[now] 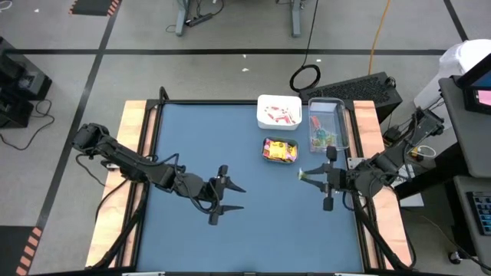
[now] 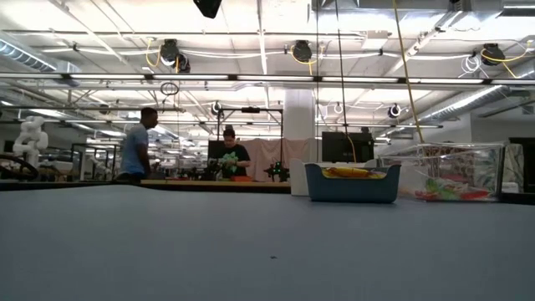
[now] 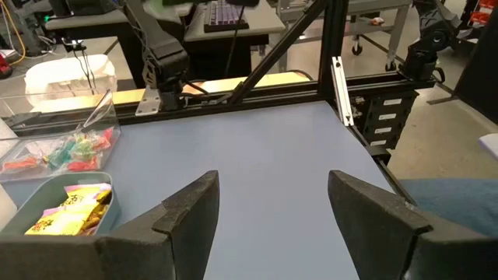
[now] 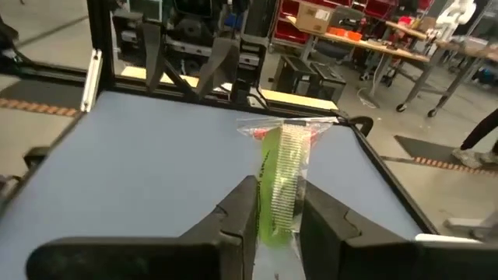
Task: Sort candy
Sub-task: Put the green candy into the transparent bin
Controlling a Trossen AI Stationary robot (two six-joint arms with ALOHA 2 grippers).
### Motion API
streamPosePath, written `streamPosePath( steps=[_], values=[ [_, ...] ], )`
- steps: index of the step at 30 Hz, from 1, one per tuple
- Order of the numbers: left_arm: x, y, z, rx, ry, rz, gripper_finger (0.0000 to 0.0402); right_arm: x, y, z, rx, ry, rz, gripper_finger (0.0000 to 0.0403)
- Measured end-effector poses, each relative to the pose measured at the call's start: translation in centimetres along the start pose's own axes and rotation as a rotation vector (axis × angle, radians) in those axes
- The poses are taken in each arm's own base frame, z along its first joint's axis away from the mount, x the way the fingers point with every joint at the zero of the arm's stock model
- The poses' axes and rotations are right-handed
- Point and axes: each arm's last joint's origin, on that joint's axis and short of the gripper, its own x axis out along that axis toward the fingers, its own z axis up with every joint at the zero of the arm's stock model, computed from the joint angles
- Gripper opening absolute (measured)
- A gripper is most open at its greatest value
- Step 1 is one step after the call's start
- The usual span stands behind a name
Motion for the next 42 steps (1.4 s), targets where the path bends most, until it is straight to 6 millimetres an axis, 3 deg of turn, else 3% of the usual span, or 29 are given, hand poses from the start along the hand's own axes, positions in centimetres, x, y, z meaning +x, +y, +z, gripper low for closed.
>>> streamPosePath(
  steps=[9, 20, 26, 34, 42],
  values=[
    [0.0, 0.0, 0.0, 0.0, -0.001, 0.0, 0.0247, 1.6, 1.5, -1.6, -0.133, 0.004, -0.005, 0.0068],
    [0.0, 0.0, 0.0, 0.0, -0.001, 0.0, 0.0247, 1.7, 1.6, -1.7, -0.499, 0.01, -0.002, 0.0068],
    [0.0, 0.0, 0.0, 0.0, -0.001, 0.0, 0.0247, 1.7, 1.6, -1.7, -0.545, 0.009, 0.0, 0.0068],
    [0.0, 0.0, 0.0, 0.0, -0.001, 0.0, 0.0247, 1.7, 1.7, -1.7, -0.316, 0.009, 0.002, 0.0068],
    [0.0, 0.0, 0.0, -0.003, -0.001, 0.0, 0.0247, 1.7, 1.7, -1.7, 0.153, 0.01, 0.003, 0.0068]
  ],
)
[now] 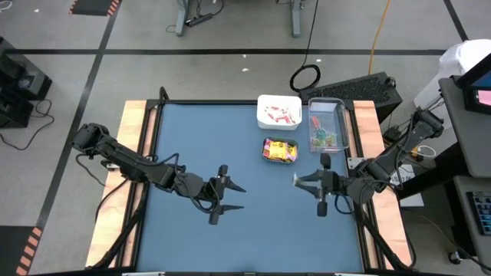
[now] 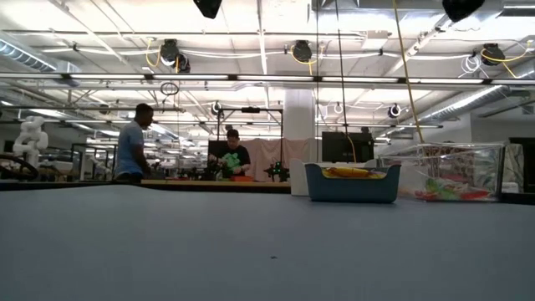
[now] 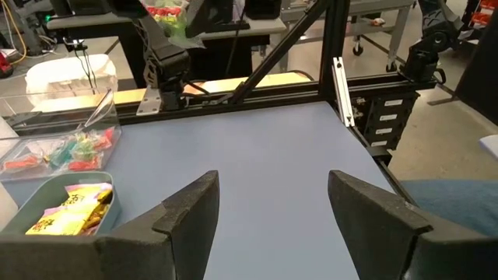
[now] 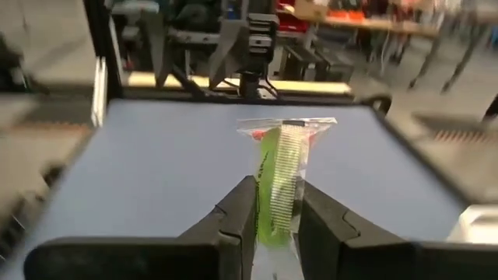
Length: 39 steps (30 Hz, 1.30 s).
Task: Sort candy
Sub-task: Put the green candy into the transparent bin
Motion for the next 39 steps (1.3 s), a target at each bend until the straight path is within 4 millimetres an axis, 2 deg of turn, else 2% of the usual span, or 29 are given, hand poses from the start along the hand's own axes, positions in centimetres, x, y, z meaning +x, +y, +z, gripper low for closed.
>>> streamPosePath(
  steps=[8, 16, 27, 39],
  values=[
    [0.0, 0.0, 0.0, 0.0, 0.0, 0.0, 0.0247, 0.0, 0.0, 0.0, 0.276, 0.0, 0.0, 0.0068],
    [0.0, 0.0, 0.02, -0.001, -0.001, 0.0, 0.0247, 0.0, -0.01, 0.0, 0.383, -0.002, -0.004, 0.0068],
    [0.0, 0.0, 0.02, 0.0, -0.001, 0.0, 0.0247, 0.0, -0.01, -0.01, 0.17, 0.0, -0.002, 0.0068],
    [0.0, 0.0, 0.02, 0.001, -0.001, 0.0, 0.0247, -0.01, -0.04, -0.13, -0.191, 0.01, -0.005, 0.0068]
  ],
)
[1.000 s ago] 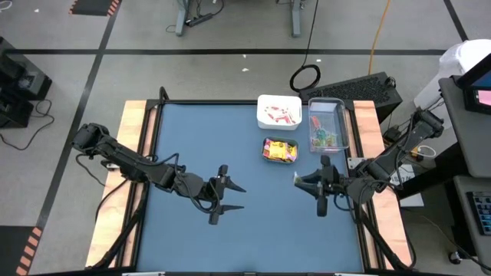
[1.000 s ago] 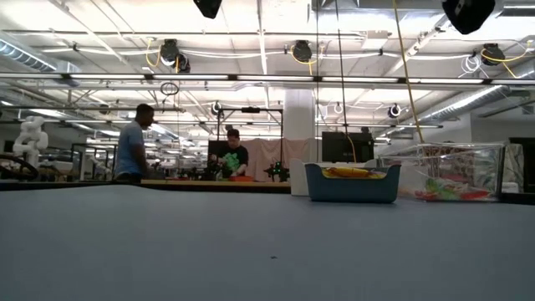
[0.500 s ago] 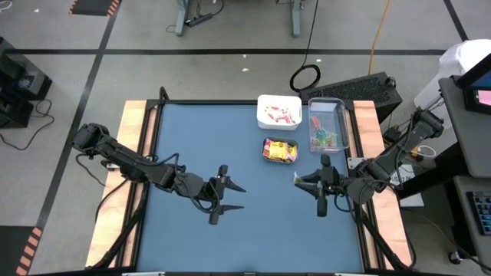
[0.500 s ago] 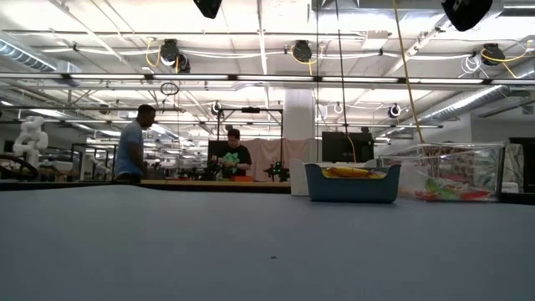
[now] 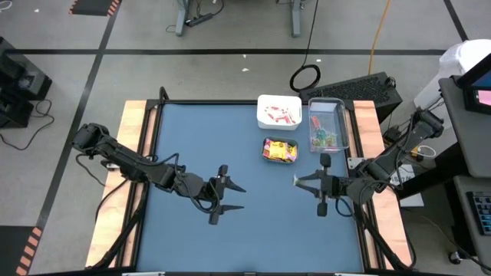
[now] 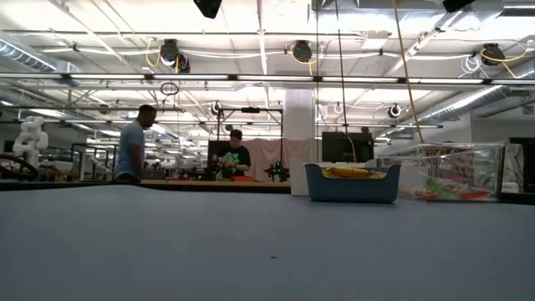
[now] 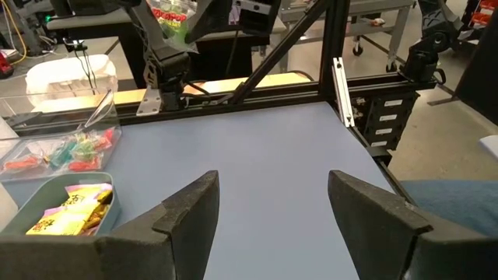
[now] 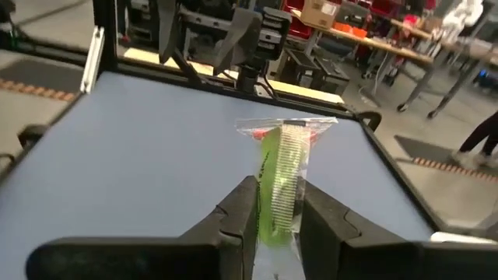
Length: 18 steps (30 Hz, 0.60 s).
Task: Sort candy
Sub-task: Put the green candy into the transparent bin
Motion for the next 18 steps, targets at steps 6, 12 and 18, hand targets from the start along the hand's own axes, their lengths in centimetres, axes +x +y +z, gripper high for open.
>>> streamPosePath(
  steps=[6, 12, 18],
  values=[
    [0.0, 0.0, 0.0, 0.0, 0.0, 0.0, 0.0247, 0.0, 0.0, 0.0, 0.018, 0.003, -0.005, 0.0068],
    [0.0, 0.0, 0.0, 0.001, 0.0, 0.0, 0.0247, 0.2, -0.9, -0.1, 0.087, -0.004, -0.197, 0.0068],
    [0.0, 0.1, 0.0, 0.001, 0.0, 0.002, 0.0247, 1.5, -3.3, -0.2, 0.104, 0.01, -0.434, 0.0068]
  ],
)
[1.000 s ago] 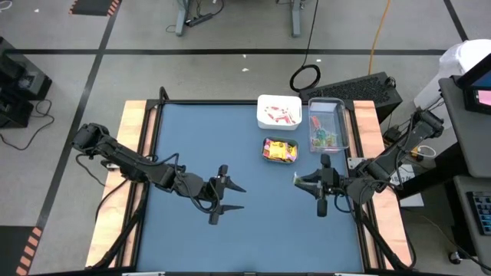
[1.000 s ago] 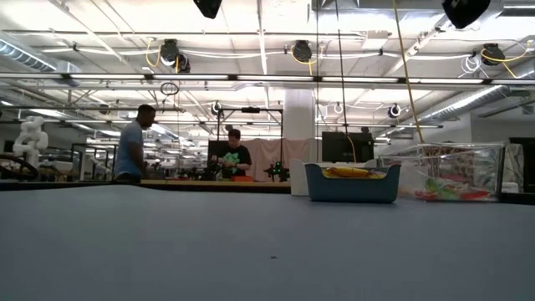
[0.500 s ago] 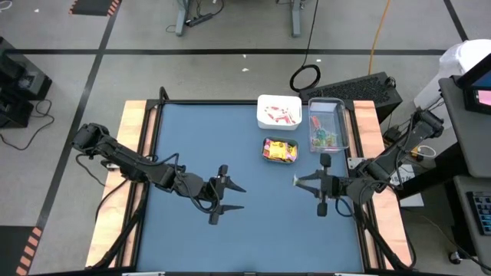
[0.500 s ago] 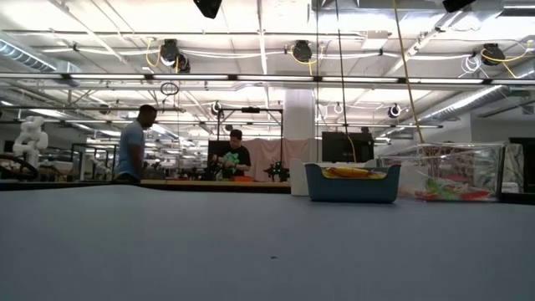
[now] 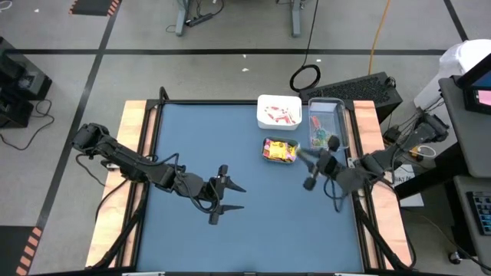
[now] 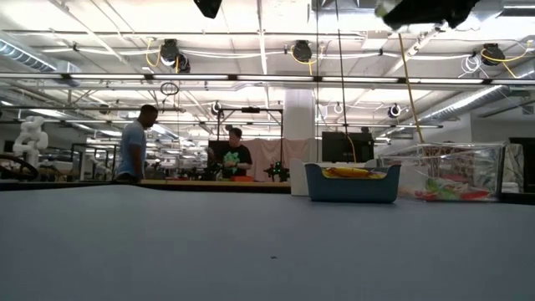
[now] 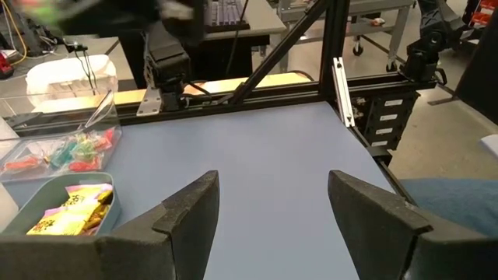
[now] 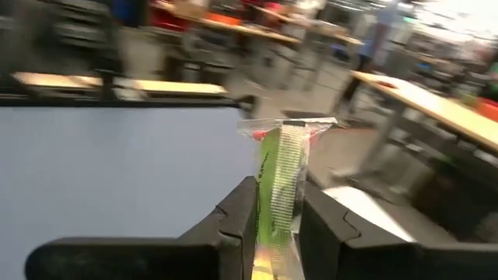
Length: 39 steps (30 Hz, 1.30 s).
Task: Sort candy
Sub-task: Put the green candy into the transparent bin
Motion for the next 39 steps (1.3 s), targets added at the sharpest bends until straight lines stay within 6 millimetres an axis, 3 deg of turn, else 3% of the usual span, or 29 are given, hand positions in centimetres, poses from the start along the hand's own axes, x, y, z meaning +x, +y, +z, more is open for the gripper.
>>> streamPosePath(
  steps=[8, 15, 34, 39],
  values=[
    [0.0, 0.0, 0.0, 0.009, 0.0, 0.0, 0.0247, 3.6, -6.1, 0.0, 0.111, 0.088, -0.274, 0.0068],
    [0.0, 0.0, 0.0, 0.056, 0.0, 0.001, 0.0247, 4.4, -11.3, -2.5, 0.24, 0.298, -0.482, 0.0068],
    [0.1, 0.5, 0.1, 0.107, -0.007, 0.046, 0.0247, 9.2, -13.7, -7.7, 0.302, 0.689, -0.729, 0.0069],
    [0.1, 0.5, 0.1, 0.107, -0.001, 0.046, 0.0247, 10.1, -14.4, -8.7, 0.337, 0.766, -0.747, 0.0095]
  ],
)
